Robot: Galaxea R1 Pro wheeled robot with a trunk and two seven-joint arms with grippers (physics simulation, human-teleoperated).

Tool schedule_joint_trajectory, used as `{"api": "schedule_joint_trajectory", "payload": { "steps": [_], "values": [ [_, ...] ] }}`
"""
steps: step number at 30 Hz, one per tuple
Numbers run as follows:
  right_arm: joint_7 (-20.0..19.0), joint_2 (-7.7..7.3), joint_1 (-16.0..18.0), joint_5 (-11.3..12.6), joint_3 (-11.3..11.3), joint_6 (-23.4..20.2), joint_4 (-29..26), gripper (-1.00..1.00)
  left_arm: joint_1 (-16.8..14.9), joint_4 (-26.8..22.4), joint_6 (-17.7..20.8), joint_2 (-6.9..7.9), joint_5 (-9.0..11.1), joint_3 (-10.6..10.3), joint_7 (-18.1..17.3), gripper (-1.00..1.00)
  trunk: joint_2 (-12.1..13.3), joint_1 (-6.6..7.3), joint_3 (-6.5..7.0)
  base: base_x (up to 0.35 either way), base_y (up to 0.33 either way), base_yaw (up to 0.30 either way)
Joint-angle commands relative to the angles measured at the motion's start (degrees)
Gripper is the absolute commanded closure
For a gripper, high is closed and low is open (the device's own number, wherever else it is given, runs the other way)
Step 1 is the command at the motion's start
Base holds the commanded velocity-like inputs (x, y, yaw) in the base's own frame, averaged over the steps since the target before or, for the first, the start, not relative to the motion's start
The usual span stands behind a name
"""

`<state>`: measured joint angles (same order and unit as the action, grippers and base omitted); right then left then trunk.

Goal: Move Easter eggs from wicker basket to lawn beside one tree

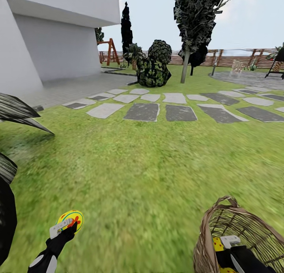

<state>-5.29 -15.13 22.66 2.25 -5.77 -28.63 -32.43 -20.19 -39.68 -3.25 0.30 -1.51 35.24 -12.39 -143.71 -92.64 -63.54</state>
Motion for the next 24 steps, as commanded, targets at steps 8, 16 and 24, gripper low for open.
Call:
{"api": "schedule_joint_trajectory", "payload": {
  "steps": [8,16,24],
  "values": [
    [-0.25,-0.15,0.02,0.29,-0.36,0.15,-0.08,-1.00,-0.06,0.04,-0.18,-0.03,-0.16,0.36,-0.45,1.00,-0.02,0.01,-0.05,0.000,0.000,0.000],
    [-0.09,0.01,0.02,0.21,-0.57,-0.19,0.08,-1.00,-0.07,0.12,-0.12,-0.03,-0.16,0.32,-0.46,1.00,-0.02,0.01,-0.05,0.000,-0.037,0.000],
    [-0.08,0.14,0.02,0.21,-0.58,-0.20,0.26,-1.00,-0.06,0.13,-0.10,-0.03,-0.16,0.33,-0.53,1.00,-0.02,0.01,-0.05,0.000,-0.096,0.000]
  ]
}}
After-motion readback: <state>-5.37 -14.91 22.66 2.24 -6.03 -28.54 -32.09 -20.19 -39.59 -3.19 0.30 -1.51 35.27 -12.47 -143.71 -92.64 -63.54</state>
